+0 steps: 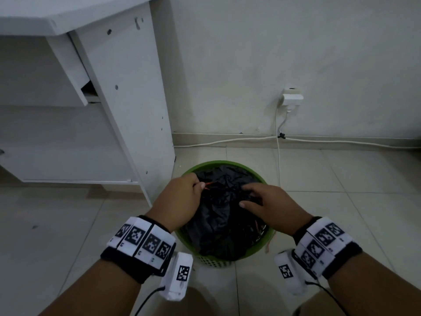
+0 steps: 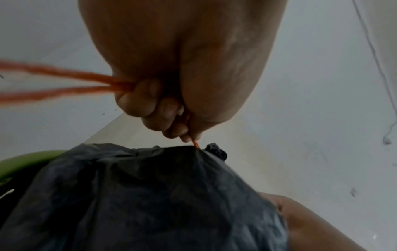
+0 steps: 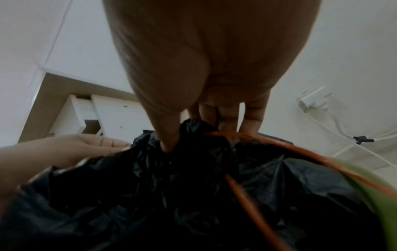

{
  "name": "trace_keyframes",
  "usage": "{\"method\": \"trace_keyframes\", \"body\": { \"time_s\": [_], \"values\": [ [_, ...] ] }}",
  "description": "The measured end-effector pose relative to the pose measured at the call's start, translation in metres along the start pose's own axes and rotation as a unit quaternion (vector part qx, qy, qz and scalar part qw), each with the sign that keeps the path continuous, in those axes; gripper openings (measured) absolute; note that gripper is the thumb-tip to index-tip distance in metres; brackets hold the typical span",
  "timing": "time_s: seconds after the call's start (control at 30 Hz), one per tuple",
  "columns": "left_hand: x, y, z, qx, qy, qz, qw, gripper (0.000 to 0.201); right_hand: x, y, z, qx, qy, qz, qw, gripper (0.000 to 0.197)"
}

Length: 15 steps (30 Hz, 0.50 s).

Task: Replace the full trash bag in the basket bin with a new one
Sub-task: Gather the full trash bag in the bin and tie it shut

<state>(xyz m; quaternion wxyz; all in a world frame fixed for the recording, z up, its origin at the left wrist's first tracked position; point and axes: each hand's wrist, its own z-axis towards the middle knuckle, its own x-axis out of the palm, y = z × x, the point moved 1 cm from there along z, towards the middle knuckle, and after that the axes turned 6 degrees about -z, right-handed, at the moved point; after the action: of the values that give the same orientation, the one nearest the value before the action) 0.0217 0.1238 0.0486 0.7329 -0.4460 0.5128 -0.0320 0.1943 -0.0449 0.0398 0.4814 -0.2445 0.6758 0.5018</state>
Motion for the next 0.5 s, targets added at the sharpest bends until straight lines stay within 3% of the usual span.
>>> {"method": "trace_keyframes", "body": {
  "time_s": [0.1, 0.3, 0.4, 0.47, 0.5],
  "values": [
    [0.001, -0.003, 0.001, -0.004, -0.015, 0.017, 1.000, 0.029, -0.013, 0.000, -0.003, 0.001, 0.001, 0.034, 0.999, 0.034],
    [-0.003, -0.002, 0.000, -0.008, -0.065, 0.026, 0.998, 0.027, -0.031, -0.013, -0.008, 0.012, -0.003, 0.000, 1.000, 0.025],
    [-0.004, -0.002, -0.001, -0.014, -0.060, 0.014, 0.998, 0.028, -0.028, -0.012, -0.013, 0.060, -0.028, 0.021, 0.998, 0.057],
    [-0.003, -0.003, -0.001, -0.022, -0.064, 0.005, 0.998, 0.029, -0.023, -0.009, -0.017, 0.122, -0.007, 0.060, 0.991, 0.087],
    [-0.002, -0.003, -0.001, -0.028, -0.069, -0.001, 0.997, 0.030, -0.020, -0.008, -0.018, 0.142, 0.007, 0.067, 0.988, 0.093]
  ]
}}
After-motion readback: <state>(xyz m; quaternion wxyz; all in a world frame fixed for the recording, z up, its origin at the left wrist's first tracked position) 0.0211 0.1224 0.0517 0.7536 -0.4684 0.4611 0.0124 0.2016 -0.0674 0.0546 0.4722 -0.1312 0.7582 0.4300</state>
